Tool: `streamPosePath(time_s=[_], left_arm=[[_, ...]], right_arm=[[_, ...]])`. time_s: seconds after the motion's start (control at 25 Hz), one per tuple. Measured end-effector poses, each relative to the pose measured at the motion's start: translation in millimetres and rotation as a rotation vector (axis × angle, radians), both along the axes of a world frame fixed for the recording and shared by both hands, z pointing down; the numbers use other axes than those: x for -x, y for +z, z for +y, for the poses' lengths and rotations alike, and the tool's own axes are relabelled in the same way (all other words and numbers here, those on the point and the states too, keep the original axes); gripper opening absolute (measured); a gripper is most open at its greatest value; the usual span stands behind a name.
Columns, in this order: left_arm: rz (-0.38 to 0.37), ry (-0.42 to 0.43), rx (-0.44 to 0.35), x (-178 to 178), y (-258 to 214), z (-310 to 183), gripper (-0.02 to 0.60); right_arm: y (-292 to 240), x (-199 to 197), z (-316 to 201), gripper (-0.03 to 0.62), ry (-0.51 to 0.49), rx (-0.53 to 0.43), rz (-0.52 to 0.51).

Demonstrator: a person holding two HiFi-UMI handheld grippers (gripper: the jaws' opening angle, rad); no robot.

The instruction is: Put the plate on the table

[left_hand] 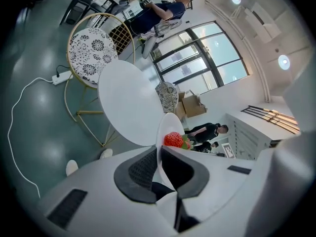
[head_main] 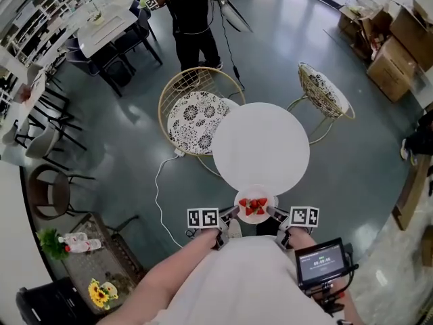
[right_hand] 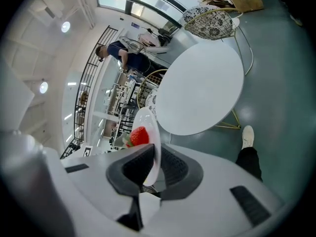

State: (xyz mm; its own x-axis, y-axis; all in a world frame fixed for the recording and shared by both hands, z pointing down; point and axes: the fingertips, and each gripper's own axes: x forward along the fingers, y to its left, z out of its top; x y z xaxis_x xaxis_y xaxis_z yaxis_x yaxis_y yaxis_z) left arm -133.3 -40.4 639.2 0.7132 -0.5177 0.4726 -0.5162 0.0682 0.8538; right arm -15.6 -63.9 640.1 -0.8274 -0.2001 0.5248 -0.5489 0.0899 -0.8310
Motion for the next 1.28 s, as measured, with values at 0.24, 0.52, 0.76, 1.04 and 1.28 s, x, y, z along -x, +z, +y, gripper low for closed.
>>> streamPosePath(time_s=[0.24, 0.52, 0.76, 1.04, 1.28], left_arm=[[-0.035, -0.072, 0.024, 4, 4, -33, 0.015], [-0.069, -0.057, 0.001, -42, -3, -117, 0.015], [-0.113, 0.037, -0.015, -102, -6, -175, 0.015], [-0.210, 0.123, 0.013, -123, 4, -195, 0.015], [-0.247, 0.090, 0.087, -93, 25, -178, 0.017]], right_arm=[[6, 6, -41, 0.028, -0.085, 0.010, -0.027], [5, -40, -123, 0.028, -0.074, -0.012, -0.057], [6, -101, -173, 0.028, -0.007, -0.003, -0.073], [24, -120, -190, 0.028, -0.019, 0.055, -0.071], [48, -88, -180, 0.029, -0.113, 0.123, -0.048]])
